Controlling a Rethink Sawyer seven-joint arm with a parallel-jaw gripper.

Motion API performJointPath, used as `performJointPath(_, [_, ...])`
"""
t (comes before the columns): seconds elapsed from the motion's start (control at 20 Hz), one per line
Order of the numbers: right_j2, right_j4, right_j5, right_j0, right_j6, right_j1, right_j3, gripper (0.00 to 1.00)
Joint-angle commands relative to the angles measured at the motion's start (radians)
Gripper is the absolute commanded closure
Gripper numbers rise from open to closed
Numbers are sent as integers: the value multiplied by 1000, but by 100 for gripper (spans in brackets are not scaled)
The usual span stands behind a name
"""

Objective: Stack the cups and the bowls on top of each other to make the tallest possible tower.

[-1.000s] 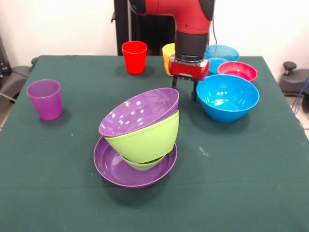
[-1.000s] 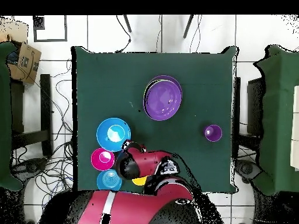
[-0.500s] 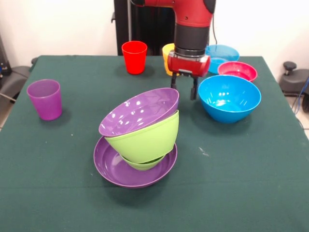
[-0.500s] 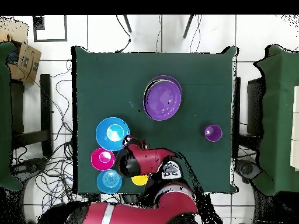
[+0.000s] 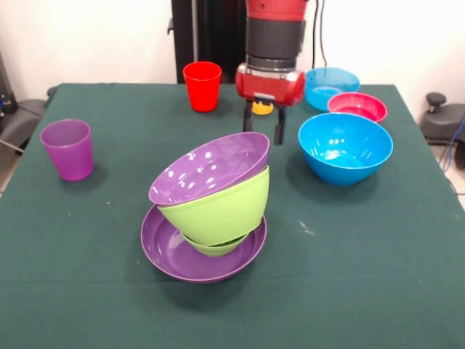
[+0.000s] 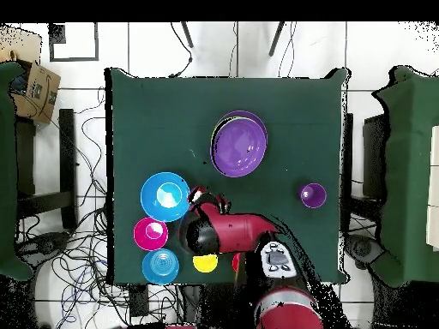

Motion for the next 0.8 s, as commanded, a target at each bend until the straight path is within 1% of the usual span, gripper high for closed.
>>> performJointPath(0.05, [193,13,249,-81,-13,-163,100,0])
performJointPath(0.15, [195,22,259,-73,-1,-172,99,0])
performJointPath(0.4, [184,21,243,-43,35,-153,85,0])
performJointPath(0.5, [156,22,235,-2,54,-164,83,0])
performJointPath(0.6, [159,36,256,9,62,-183,99,0])
performJointPath(0.8, [174,51,265,9,66,-194,126,0])
